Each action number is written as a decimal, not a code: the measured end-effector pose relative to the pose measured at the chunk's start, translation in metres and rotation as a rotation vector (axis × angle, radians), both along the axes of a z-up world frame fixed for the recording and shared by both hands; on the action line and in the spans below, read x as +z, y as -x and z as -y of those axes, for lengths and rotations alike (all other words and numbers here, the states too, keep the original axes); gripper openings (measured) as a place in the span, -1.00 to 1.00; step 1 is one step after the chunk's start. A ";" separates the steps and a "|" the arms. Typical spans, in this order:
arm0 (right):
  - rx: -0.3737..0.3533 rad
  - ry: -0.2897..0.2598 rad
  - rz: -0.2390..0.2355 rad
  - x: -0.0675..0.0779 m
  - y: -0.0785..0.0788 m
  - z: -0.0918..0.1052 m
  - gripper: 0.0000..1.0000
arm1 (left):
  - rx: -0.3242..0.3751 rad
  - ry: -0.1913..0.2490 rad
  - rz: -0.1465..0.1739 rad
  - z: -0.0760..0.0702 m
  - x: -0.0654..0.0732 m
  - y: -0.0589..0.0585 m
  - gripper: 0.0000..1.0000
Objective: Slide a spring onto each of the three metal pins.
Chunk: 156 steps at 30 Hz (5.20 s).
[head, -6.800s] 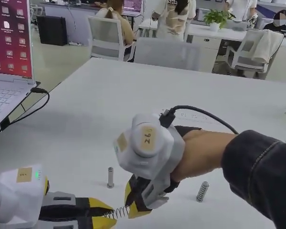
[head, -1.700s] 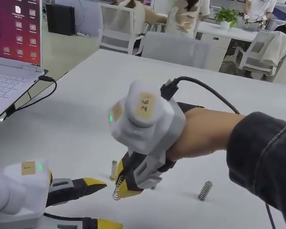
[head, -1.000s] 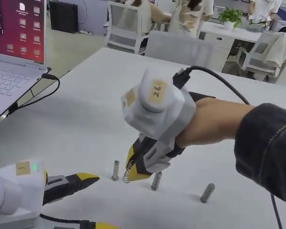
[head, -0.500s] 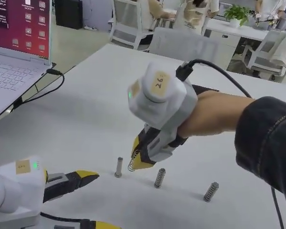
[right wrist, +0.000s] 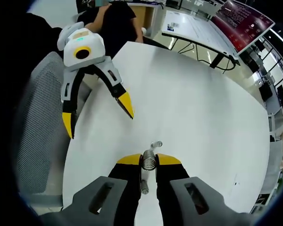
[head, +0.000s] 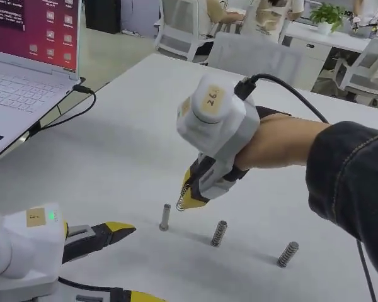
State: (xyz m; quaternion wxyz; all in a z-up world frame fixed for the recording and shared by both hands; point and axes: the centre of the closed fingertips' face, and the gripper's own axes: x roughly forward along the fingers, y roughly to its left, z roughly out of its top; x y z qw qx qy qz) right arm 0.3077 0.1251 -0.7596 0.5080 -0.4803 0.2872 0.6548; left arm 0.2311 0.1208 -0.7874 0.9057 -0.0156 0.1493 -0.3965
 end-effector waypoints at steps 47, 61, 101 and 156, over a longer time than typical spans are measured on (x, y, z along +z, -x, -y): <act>0.001 0.058 -0.014 -0.039 -0.011 -0.022 -0.83 | 0.012 0.008 -0.026 -0.010 -0.010 0.002 0.41; 0.009 0.118 -0.020 -0.064 -0.008 -0.019 -0.83 | 0.018 0.010 -0.034 -0.011 -0.013 0.003 0.40; -0.023 0.150 -0.019 -0.082 -0.008 -0.009 -0.65 | 0.016 0.008 -0.039 -0.010 -0.015 0.003 0.39; -0.159 -0.104 -0.086 -0.030 0.044 0.035 -0.52 | -0.007 -0.032 -0.006 -0.002 0.003 0.003 0.46</act>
